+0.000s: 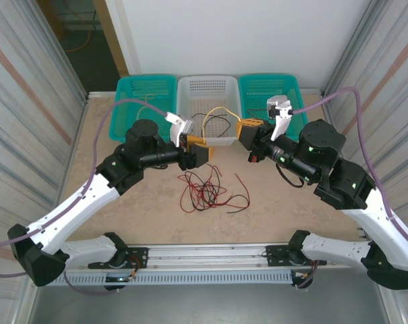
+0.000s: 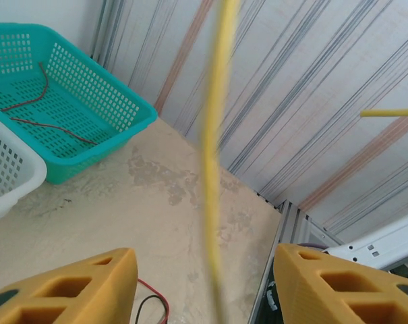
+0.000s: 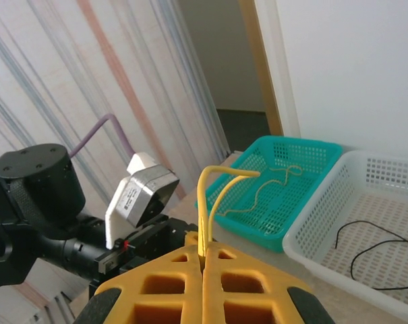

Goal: Untangle the cables

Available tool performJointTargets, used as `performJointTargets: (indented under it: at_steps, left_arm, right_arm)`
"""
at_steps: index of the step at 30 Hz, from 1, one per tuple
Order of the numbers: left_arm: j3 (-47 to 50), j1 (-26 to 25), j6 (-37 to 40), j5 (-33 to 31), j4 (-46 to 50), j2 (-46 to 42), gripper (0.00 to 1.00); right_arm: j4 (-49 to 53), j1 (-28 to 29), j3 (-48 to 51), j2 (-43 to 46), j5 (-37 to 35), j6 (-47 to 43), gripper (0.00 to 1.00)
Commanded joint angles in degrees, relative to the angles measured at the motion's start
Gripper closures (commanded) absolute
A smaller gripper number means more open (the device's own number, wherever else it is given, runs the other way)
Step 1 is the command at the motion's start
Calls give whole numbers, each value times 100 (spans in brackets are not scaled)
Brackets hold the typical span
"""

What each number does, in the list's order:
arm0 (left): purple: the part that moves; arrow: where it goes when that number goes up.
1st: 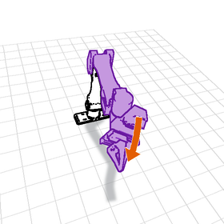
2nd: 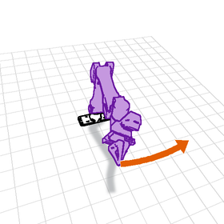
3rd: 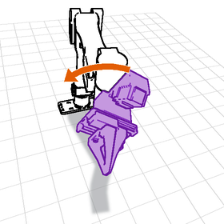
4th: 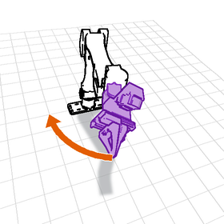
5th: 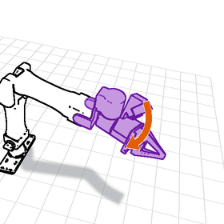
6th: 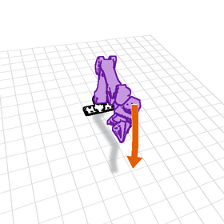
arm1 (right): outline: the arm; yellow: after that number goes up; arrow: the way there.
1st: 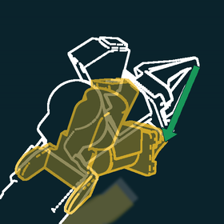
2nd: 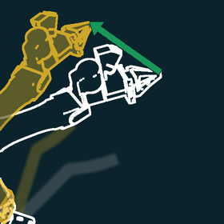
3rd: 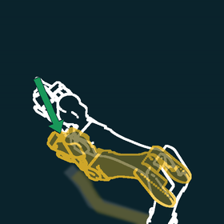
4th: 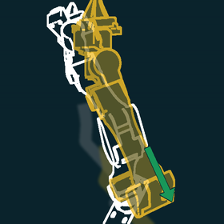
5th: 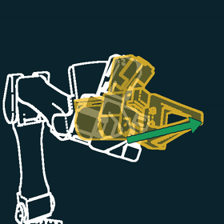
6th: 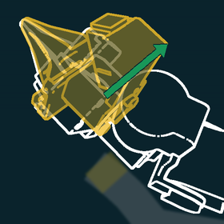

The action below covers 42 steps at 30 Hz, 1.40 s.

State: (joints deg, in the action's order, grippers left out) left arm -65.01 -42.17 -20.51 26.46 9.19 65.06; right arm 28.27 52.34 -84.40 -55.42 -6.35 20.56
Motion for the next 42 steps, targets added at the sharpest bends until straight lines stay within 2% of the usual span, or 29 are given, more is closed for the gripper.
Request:
performJointTargets:
  at_steps: [1, 6, 10, 17, 21, 29, 32, 37, 39, 42]
  left_arm:
    - [-67, -19, 181, 127, -149, -40, 50]
    - [6, -20, 183, 123, -173, -98, 73]
    - [32, -19, 200, 140, -196, -146, 78]
    - [20, -10, 156, 31, -216, -178, 96]
    - [21, 25, 147, -53, -212, -195, 100]
    - [-92, 285, 112, -498, 90, -230, 100]
    - [-228, 489, 130, -746, 324, -239, 100]
    - [-548, 927, 125, -1150, 775, -165, 100]
    - [-643, 1106, 128, -1265, 868, -143, 100]
    - [-714, 1392, 121, -1309, 839, -116, 100]
  right_arm:
    - [-241, -73, 54, 122, 66, 141, 100]
    - [-257, -88, 90, 152, 55, 175, 100]
    - [-265, -92, 125, 167, 55, 181, 100]
    - [-269, -101, 180, 188, 25, 238, 100]
    - [-269, -110, 279, 253, -97, 303, 99]
    - [-178, -171, 475, 483, -338, 428, 59]
    - [-72, -189, 561, 573, -430, 483, 48]
    - [97, -240, 772, 697, -590, 613, 41]
    - [155, -250, 848, 742, -628, 684, 35]
    - [214, -250, 963, 804, -668, 793, 34]
